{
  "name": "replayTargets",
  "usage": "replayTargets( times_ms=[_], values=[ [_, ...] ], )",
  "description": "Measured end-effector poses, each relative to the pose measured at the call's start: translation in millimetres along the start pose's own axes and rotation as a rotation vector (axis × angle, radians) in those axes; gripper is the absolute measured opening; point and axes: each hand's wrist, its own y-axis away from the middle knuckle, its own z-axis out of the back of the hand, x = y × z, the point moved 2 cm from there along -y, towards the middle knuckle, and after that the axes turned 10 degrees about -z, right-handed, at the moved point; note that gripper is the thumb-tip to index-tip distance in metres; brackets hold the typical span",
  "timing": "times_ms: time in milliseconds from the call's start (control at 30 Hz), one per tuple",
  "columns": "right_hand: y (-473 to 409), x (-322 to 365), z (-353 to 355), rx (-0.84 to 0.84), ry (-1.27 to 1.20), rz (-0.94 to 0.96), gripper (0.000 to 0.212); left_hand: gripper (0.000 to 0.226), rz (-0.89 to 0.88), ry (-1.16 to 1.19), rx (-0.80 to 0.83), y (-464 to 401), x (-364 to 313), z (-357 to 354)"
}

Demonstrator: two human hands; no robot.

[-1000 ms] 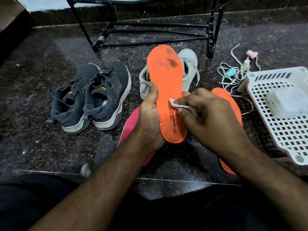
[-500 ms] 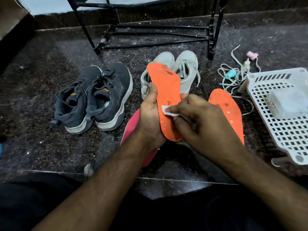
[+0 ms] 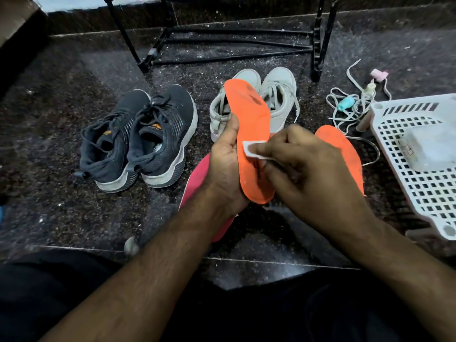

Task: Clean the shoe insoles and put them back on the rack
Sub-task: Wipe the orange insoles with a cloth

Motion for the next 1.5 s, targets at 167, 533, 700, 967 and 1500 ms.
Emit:
replayTargets(
  times_ms=[167,533,700,967,1500],
  values=[
    [5.2,10.4,-10.1,0.147,0.118,0.129,0.024,0.071,-0.018,-0.07,-0.077,0.6,-5.5,5.6],
    [5.7,10.3,-10.4,0.068,0.073,0.056,0.025,0.065,0.016,-0.067,-0.049,-0.1,0.3,6.0],
    [5.2,16.1,-3.7,0.147,0.162,0.065,0.014,0.074,-0.022,-0.086,-0.074,-3.2,-5.0,10.1],
    [3.3,6.6,-6.1,0.021,0.057,-0.018,0.027,0.074,0.006,0.011,0.04,-8.2,2.6,10.6],
    [10.6,6.1,-26.3,0.156,0.313,0.024,0.057,0.058,0.013,-0.072,-0.048,-6.1,-5.8,8.8]
  ],
)
